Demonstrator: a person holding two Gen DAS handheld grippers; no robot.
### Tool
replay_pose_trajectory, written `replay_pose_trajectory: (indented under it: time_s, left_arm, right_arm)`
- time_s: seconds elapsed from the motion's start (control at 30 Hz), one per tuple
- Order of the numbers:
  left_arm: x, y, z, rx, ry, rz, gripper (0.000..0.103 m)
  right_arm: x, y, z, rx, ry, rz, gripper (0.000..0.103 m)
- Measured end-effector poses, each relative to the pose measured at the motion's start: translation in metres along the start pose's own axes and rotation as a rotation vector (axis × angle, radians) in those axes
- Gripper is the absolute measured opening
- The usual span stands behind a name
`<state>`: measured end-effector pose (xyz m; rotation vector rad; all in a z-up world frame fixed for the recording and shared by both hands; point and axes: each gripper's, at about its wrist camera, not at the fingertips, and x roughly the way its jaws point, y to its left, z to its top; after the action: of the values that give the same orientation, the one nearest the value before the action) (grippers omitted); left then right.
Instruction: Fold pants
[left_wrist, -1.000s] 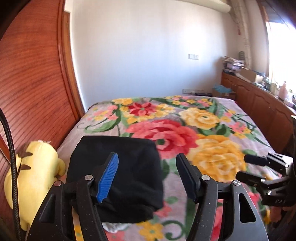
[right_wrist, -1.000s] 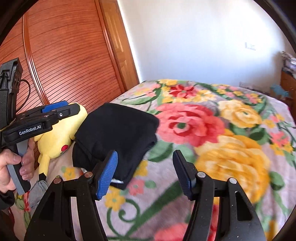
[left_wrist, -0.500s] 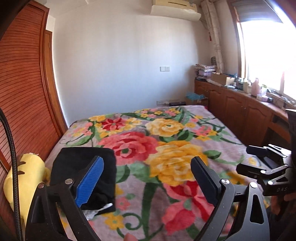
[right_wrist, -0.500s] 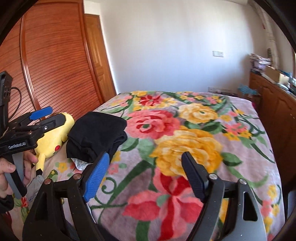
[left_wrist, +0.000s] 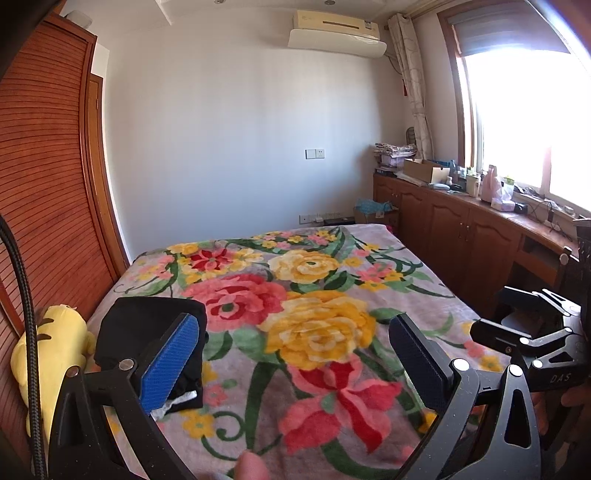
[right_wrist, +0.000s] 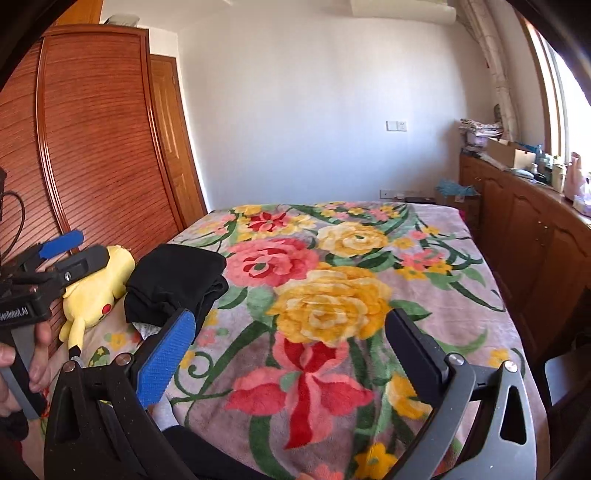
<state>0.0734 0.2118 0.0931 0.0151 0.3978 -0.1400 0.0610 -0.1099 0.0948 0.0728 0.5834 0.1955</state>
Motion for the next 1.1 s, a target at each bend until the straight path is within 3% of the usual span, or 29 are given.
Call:
replay_pose_trajectory:
  time_s: [0.6,0.8,1.1]
  left_arm:
    - [-0.029,-0.01,-0.045,-0.003,0.009,-0.011,0.103]
    - [-0.01,-0.003,-0.062,-0.008,0.029,0.012,0.103]
    - [0.034,0.0,-0.076,-0.014,0.035,0.046,0.103]
  right_arm:
    - [-0.065,0.013,-0.043,-0.011,-0.076,-0.093,0.102]
    - [-0.055,0.007,-0.064,-0.004,-0.08,-0.124,0.102]
    - [-0.002,-0.01,-0.087,0.004,-0.019,-0.15,0.102]
